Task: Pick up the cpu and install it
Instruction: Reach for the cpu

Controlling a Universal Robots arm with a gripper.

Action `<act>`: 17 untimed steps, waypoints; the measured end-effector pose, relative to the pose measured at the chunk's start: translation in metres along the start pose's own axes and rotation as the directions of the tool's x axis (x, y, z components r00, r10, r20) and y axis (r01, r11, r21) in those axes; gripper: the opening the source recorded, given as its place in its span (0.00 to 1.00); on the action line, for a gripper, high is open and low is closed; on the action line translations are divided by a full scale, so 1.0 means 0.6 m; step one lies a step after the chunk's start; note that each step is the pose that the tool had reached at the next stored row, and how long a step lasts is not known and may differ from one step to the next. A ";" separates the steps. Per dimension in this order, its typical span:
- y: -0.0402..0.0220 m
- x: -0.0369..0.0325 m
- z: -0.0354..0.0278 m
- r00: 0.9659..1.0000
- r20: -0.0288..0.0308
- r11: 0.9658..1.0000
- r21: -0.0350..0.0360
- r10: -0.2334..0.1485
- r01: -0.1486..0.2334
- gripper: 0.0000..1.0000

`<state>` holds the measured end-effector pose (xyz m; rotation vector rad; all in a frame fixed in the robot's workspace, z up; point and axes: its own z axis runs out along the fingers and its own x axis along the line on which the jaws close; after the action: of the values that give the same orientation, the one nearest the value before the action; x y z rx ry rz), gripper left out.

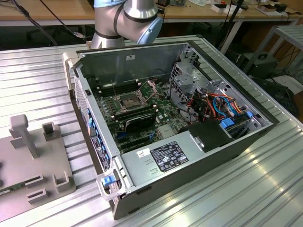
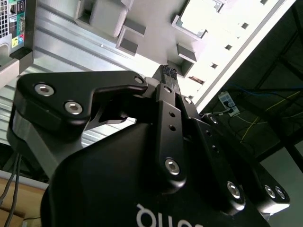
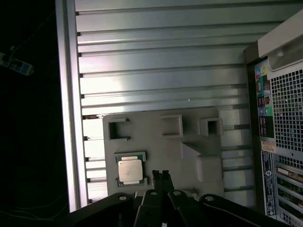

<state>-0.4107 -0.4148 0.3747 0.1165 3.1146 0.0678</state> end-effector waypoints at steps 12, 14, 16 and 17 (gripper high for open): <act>0.000 0.000 0.011 1.000 0.000 1.000 0.000 0.000 0.000 0.11; -0.001 0.000 0.016 1.000 0.000 1.000 0.000 0.000 0.000 0.11; -0.001 0.001 0.020 1.000 0.000 1.000 0.000 0.000 0.000 0.11; -0.001 0.001 0.022 1.000 0.000 1.000 0.000 0.000 0.000 0.11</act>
<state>-0.4110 -0.4147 0.3614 0.1165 3.1142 0.0681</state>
